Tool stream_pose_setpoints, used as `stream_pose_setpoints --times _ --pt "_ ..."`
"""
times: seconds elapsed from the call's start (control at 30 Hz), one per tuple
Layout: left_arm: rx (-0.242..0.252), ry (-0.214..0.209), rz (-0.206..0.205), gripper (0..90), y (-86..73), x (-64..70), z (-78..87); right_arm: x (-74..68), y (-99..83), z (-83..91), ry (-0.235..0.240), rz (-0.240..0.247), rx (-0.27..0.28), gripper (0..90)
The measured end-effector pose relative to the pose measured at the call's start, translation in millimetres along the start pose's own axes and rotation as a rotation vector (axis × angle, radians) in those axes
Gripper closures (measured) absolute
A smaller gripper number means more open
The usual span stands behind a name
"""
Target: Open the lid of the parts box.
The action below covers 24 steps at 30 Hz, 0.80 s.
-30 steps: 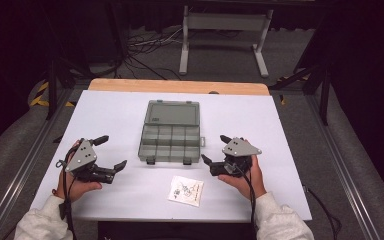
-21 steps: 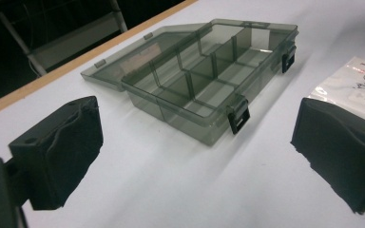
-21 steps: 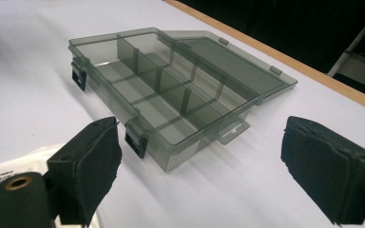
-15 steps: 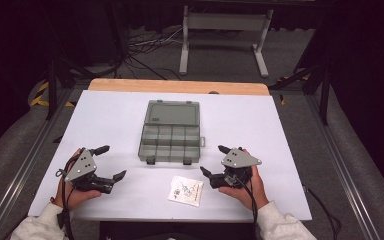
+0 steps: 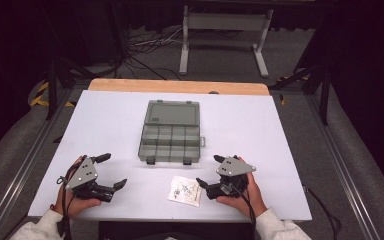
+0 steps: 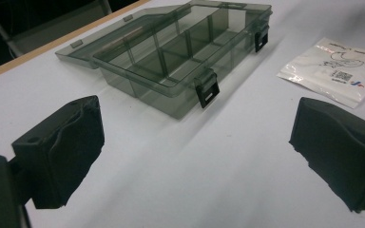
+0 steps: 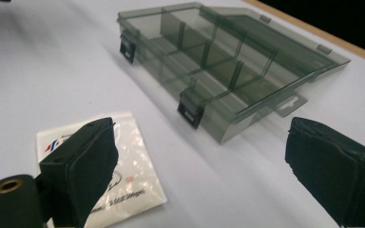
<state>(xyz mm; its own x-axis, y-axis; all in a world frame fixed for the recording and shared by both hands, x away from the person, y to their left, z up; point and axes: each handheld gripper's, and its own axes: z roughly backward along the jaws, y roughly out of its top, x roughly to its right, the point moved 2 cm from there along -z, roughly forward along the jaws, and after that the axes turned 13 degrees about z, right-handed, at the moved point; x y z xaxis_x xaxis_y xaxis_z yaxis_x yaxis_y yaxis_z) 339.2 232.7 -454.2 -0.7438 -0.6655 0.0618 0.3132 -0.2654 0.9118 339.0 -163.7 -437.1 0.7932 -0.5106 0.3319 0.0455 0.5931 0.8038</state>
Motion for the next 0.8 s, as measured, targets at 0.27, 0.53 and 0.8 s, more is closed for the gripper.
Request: stream_pose_setpoints --times 0.27,0.53,0.8 --pt "-0.014 -0.010 -0.005 4.5 -1.1 3.0 -2.1 -13.8 -0.6 -1.9 0.091 0.014 -0.003 10.8" --pt "-0.005 -0.033 0.005 4.4 0.0 0.7 -4.3 -27.1 5.1 -9.2 0.219 0.044 -0.040 13.3" --pt "-0.011 -0.039 0.007 4.4 -0.3 1.5 -4.4 -41.1 10.0 -29.1 0.304 0.089 -0.114 12.0"
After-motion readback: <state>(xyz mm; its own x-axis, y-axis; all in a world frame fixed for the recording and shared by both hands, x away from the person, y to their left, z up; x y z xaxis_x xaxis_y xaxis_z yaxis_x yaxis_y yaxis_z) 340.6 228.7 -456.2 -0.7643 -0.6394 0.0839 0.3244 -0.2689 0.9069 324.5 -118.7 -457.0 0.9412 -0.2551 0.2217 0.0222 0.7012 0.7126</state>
